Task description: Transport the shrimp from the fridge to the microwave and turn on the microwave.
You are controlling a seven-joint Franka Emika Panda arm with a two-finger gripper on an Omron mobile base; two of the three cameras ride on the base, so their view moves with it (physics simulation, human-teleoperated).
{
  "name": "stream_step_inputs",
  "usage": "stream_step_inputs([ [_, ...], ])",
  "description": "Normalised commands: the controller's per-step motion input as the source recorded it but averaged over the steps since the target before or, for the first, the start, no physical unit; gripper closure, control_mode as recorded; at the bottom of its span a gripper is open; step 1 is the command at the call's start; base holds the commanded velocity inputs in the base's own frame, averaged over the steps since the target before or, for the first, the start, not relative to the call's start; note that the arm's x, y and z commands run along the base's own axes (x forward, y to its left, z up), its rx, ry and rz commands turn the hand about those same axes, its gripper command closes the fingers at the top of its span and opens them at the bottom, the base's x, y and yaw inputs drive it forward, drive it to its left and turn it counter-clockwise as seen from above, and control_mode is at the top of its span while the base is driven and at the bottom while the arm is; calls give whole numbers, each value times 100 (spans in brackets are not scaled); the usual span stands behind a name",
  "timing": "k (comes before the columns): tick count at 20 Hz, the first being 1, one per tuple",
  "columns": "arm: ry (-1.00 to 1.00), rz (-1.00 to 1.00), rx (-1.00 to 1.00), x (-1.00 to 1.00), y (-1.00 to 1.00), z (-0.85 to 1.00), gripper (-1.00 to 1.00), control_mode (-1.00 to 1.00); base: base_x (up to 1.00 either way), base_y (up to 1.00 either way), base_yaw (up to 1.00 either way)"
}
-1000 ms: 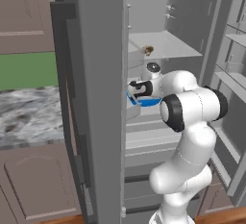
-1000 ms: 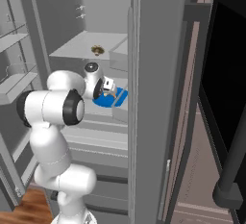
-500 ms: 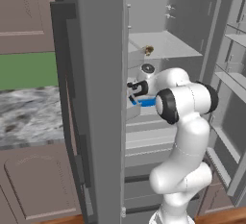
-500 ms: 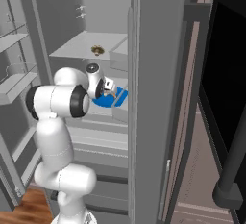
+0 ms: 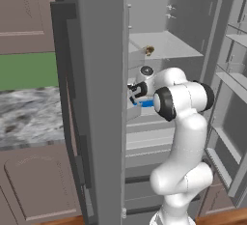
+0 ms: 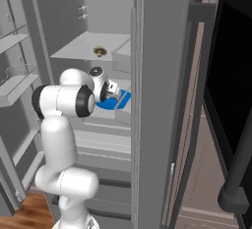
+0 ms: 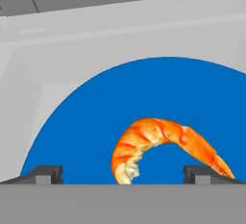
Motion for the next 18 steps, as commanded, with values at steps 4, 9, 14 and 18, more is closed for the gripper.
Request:
stream_step_inputs([
  [4,0,-4,0,34,0,0,-100,-100,0,0,0],
  [9,0,-4,0,13,0,-10,-100,-100,0,0,0],
  [14,0,-8,0,0,0,-29,-100,-100,0,0,0],
  [18,2,-16,0,0,0,-32,-100,-100,0,0,0],
])
